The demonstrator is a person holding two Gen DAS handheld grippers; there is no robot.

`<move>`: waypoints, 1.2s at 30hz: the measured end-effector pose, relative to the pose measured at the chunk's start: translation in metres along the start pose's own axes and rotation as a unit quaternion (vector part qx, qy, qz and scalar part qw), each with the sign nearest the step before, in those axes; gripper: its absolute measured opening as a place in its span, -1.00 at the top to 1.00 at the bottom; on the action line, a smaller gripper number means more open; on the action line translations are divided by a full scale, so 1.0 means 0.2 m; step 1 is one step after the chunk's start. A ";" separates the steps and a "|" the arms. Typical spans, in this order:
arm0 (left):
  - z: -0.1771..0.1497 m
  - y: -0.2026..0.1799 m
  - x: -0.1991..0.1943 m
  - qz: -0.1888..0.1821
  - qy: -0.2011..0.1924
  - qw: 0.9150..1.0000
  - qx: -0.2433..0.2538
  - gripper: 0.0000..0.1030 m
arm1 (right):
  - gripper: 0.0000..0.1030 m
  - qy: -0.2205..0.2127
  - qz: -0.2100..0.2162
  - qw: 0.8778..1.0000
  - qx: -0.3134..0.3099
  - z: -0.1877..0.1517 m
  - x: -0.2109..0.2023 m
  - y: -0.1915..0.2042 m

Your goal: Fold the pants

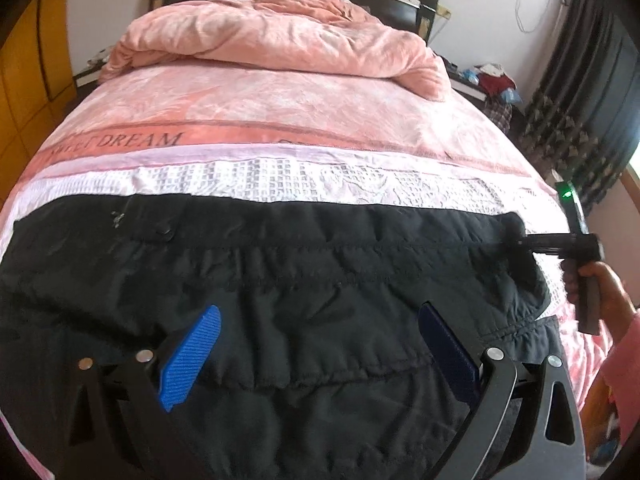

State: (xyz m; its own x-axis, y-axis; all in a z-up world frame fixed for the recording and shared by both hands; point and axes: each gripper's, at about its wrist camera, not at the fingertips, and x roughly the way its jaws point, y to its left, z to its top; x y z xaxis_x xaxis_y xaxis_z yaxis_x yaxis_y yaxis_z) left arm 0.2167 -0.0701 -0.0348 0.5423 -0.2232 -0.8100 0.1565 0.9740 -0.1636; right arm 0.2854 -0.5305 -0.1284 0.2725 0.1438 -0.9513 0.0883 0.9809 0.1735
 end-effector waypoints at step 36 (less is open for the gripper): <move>0.46 -0.59 0.69 -0.221 0.216 0.866 0.394 -0.60 | 0.76 -0.185 0.179 0.930 -0.263 -0.54 -0.85 0.15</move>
State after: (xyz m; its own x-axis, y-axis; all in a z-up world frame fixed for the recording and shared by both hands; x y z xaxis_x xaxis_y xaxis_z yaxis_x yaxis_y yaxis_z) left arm 0.3482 -0.2190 -0.0753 -0.0468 -0.3675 -0.9289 0.8763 0.4312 -0.2147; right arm 0.1393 -0.5113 0.0106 0.5133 0.5139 -0.6874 -0.5251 0.8216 0.2221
